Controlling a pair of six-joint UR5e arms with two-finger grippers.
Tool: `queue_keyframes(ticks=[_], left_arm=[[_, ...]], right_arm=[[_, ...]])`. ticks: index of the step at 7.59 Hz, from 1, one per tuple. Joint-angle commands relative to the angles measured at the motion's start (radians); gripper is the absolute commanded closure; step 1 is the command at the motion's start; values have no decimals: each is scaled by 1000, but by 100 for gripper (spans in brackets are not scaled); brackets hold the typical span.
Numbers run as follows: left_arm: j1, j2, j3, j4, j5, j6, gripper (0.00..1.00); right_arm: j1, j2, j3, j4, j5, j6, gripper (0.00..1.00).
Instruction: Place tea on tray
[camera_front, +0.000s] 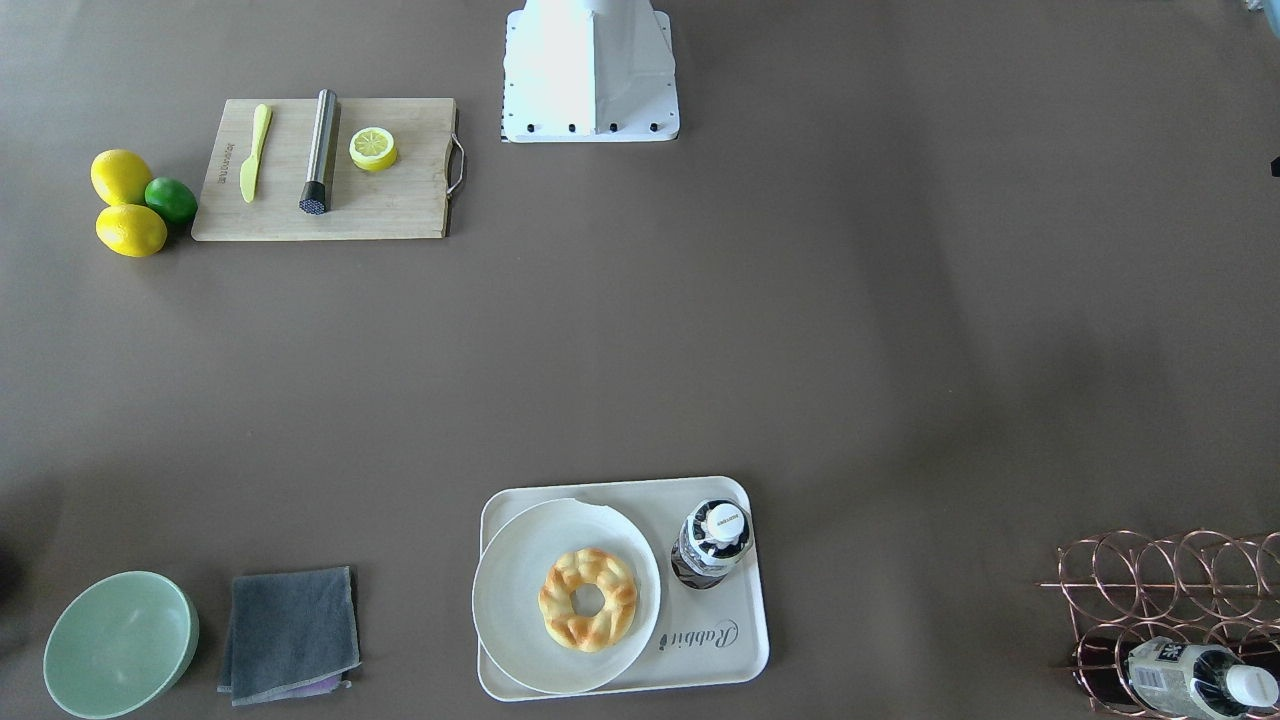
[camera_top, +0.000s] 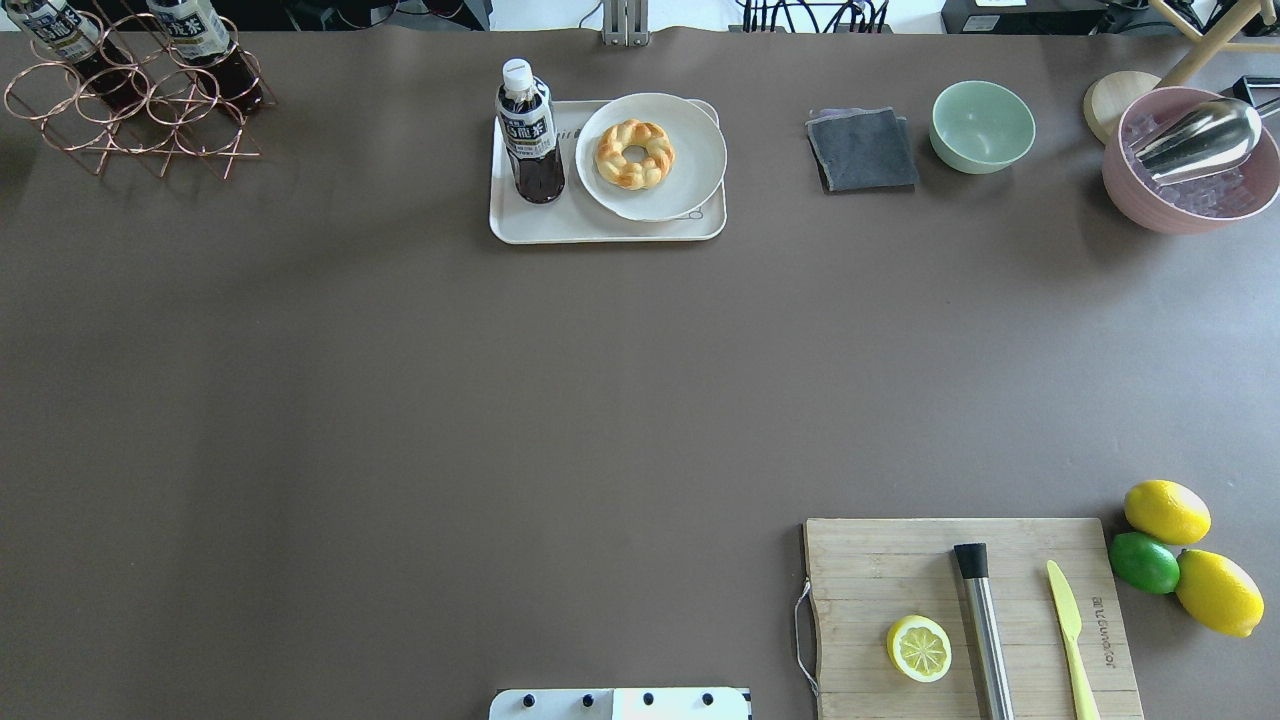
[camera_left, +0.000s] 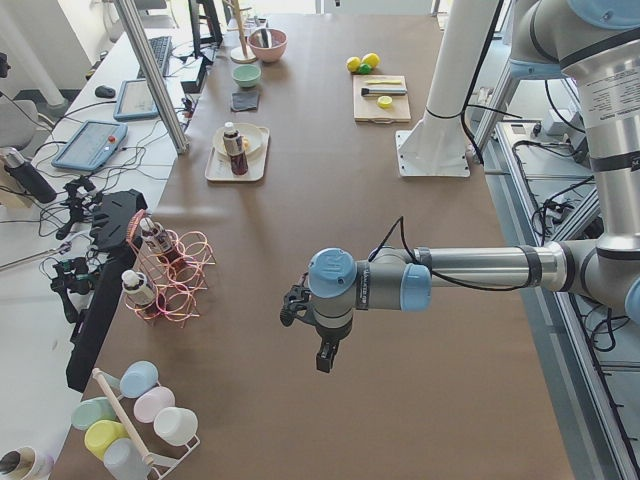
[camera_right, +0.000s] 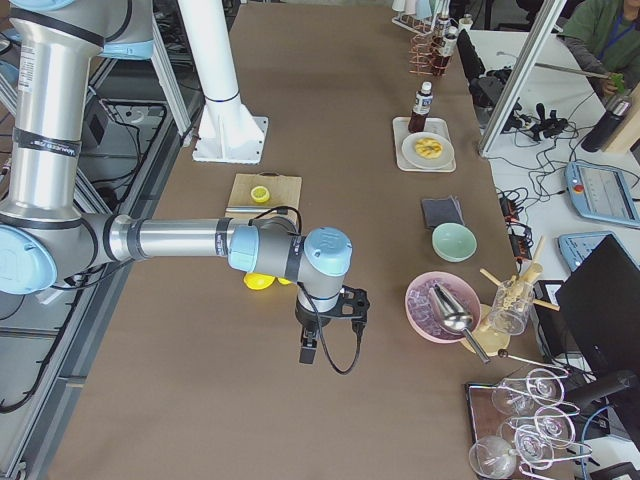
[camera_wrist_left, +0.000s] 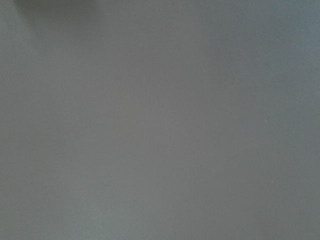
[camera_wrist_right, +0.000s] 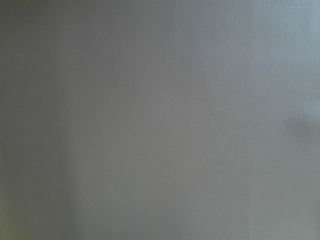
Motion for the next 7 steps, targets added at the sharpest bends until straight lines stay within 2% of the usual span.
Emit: queue_keyframes(ticks=[1, 7], left_arm=[[0, 0, 0, 1, 1, -2, 2], [0, 2, 0, 2, 1, -2, 2]], right_arm=[[0, -2, 5, 0, -1, 0, 0], [0, -8, 19, 0, -1, 0, 0]])
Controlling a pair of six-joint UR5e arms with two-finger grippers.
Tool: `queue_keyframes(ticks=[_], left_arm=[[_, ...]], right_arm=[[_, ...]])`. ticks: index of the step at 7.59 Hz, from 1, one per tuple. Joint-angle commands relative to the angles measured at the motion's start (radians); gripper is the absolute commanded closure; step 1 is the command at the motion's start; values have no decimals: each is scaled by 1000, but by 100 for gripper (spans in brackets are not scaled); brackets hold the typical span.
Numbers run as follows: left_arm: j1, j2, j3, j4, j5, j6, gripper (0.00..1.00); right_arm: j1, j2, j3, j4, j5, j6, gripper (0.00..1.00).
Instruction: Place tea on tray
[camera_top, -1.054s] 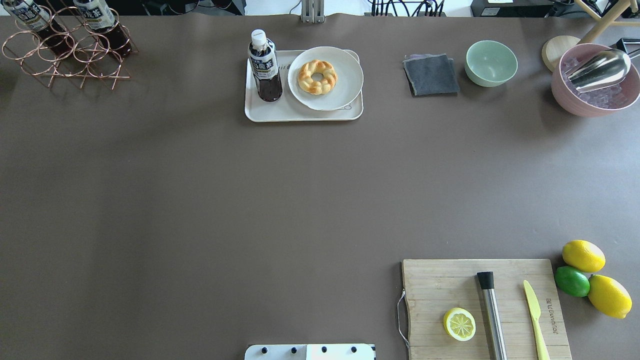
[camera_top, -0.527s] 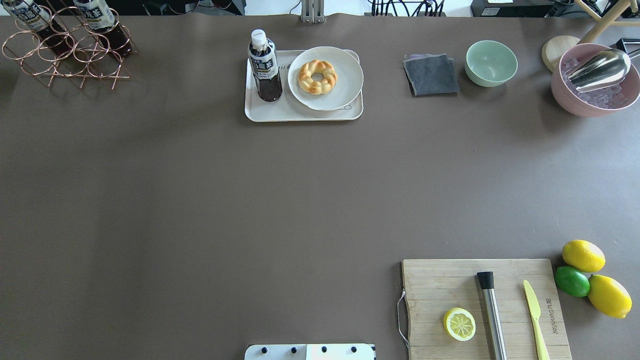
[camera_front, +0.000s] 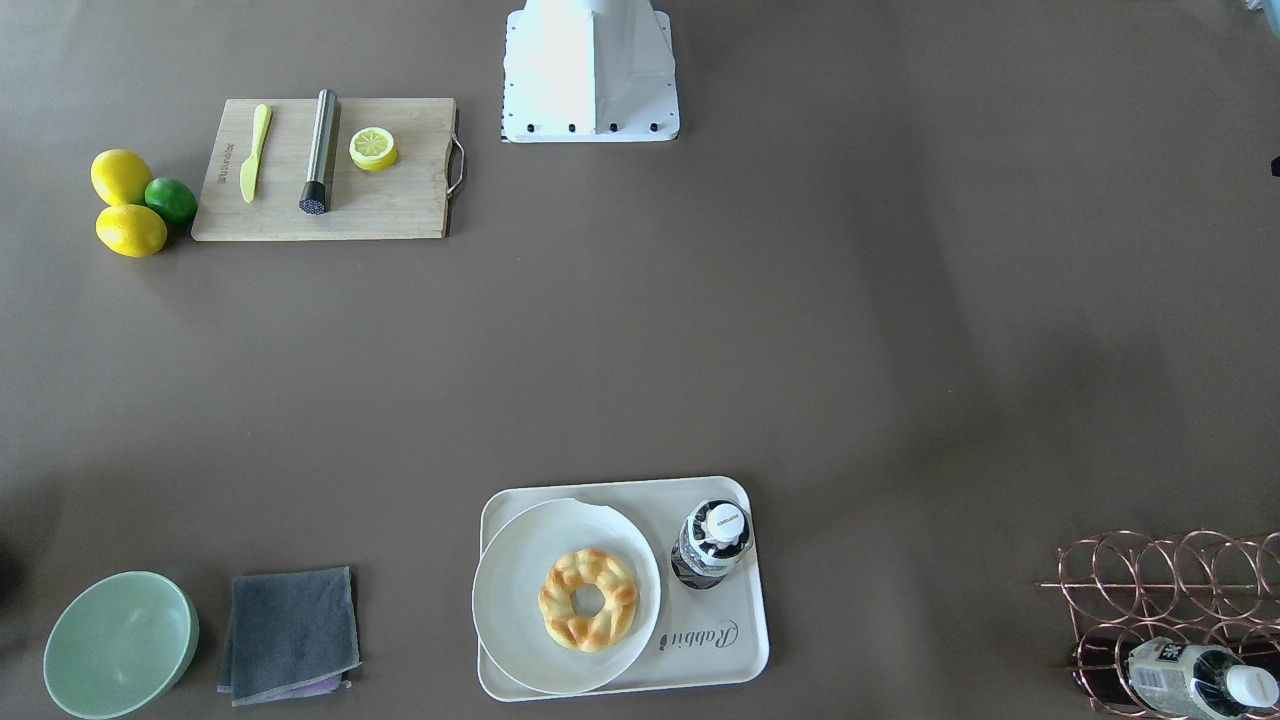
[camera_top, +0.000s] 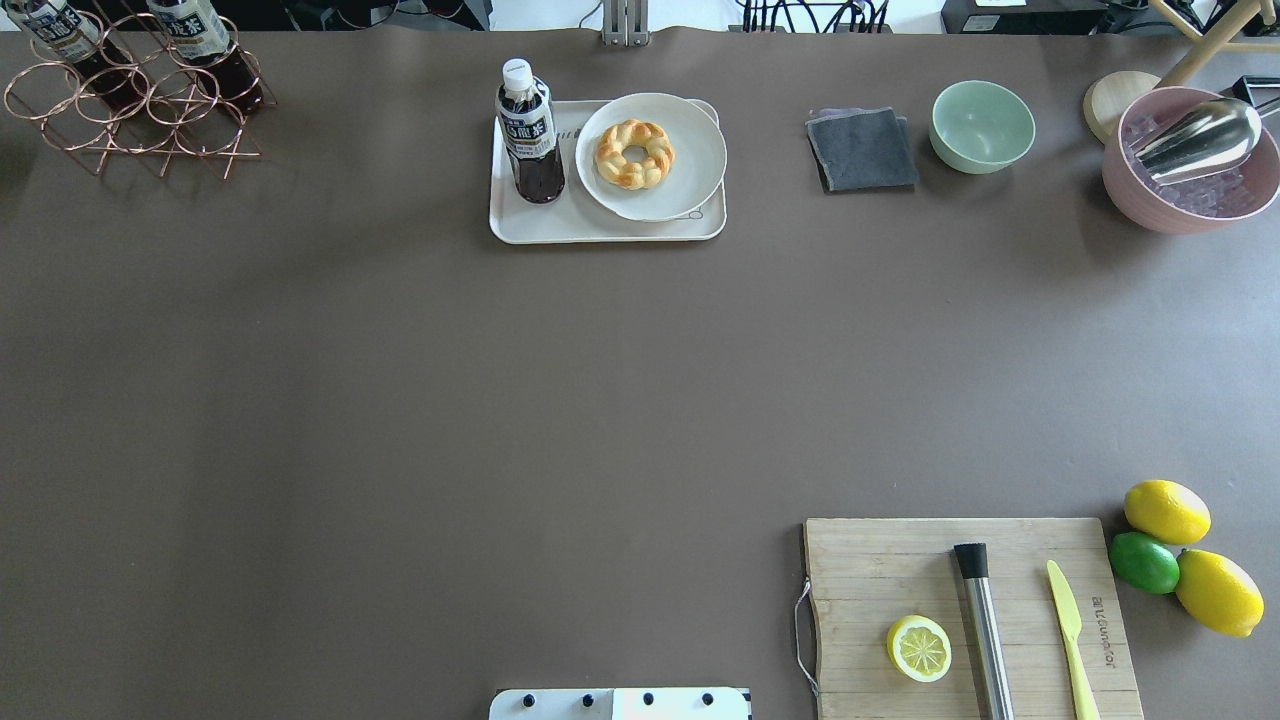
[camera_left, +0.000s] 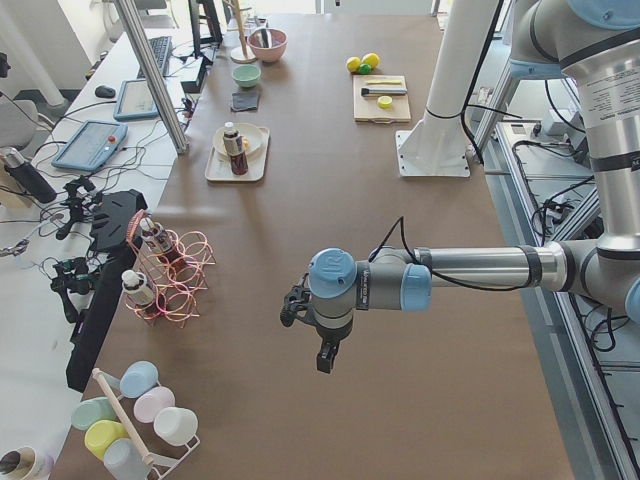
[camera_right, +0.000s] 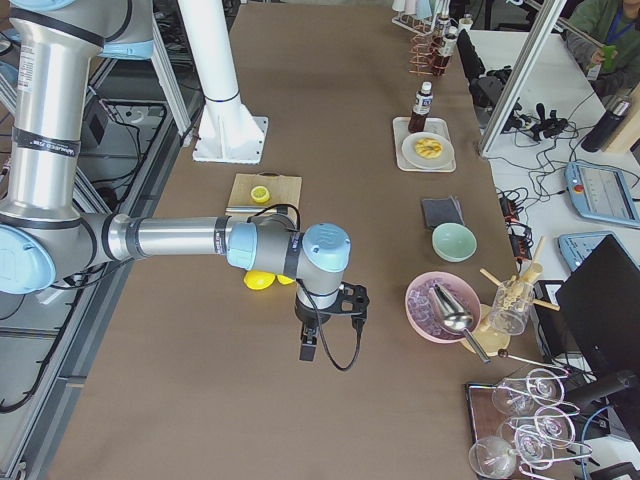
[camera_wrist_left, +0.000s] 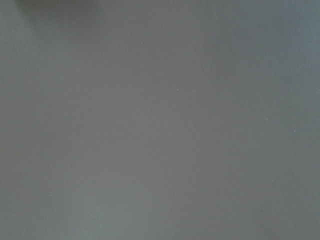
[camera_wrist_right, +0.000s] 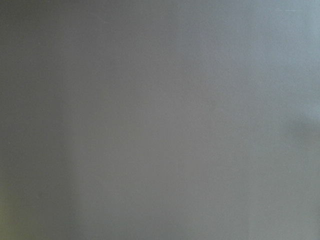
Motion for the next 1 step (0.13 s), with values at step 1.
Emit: queue_keyframes(ticks=[1], left_arm=[[0, 0, 2, 0, 0, 0, 2]], right_arm=[[0, -2, 2, 0, 0, 0, 0]])
